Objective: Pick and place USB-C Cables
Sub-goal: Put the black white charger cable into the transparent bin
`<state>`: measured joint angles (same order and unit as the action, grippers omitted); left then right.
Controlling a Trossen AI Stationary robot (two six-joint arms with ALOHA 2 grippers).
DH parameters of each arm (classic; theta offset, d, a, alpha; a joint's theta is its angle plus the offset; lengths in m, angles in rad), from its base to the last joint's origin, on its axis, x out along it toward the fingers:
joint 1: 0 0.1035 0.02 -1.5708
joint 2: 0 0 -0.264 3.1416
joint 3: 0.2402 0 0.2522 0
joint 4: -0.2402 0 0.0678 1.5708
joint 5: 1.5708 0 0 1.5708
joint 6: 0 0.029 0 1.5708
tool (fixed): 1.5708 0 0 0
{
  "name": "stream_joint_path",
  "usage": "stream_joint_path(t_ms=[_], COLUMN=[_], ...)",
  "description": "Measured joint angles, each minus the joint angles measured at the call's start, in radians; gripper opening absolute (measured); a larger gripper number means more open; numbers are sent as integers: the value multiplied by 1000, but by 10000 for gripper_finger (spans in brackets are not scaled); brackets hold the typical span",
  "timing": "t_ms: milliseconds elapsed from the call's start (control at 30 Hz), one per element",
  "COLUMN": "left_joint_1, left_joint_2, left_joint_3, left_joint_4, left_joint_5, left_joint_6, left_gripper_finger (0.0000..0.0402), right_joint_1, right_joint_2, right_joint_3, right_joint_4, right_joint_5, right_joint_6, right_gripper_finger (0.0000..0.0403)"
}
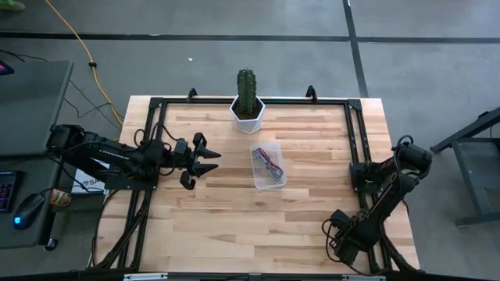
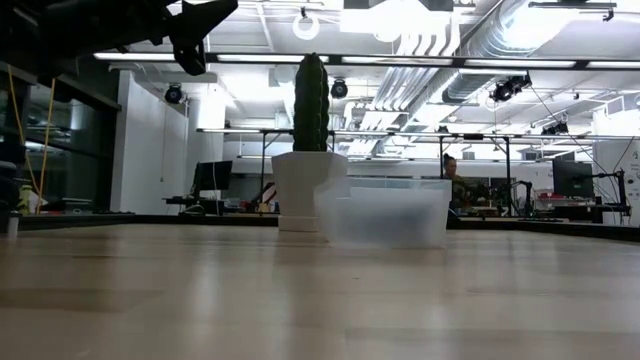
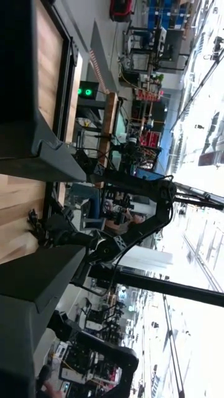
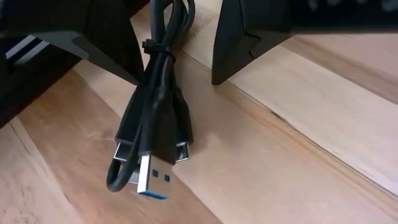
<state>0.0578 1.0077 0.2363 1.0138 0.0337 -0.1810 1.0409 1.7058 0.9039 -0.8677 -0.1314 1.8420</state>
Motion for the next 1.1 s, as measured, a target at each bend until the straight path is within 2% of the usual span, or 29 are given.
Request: stream_joint_path(t_ms=[100, 200, 500, 567, 700, 900, 1100], left_joint_1=[0, 0, 0, 0, 0, 0, 0], left_joint_2=[0, 0, 0, 0, 0, 0, 0], left_joint_3=[0, 0, 0, 0, 0, 0, 0], left_joint_4=[0, 0, 0, 0, 0, 0, 0], left_joint_5=[0, 0, 0, 0, 0, 0, 0], left_joint_6=[0, 0, 0, 0, 0, 0, 0], left_gripper_finger=[154, 154, 154, 154, 154, 154, 154], right_joint_1=[0, 0, -1, -4, -8, -8, -8], right_joint_2=[1, 1, 3, 3, 3, 3, 4], right_joint_3=[0, -1, -1, -1, -1, -2, -2], right_joint_4=[2, 8, 17, 16, 16, 18, 18], right_joint_5=[0, 5, 43, 42, 41, 40, 41], right_joint_6=[-3, -15, -97, -101, -110, -120, -119], right_gripper_finger=[181, 159, 18, 16, 37, 9, 14])
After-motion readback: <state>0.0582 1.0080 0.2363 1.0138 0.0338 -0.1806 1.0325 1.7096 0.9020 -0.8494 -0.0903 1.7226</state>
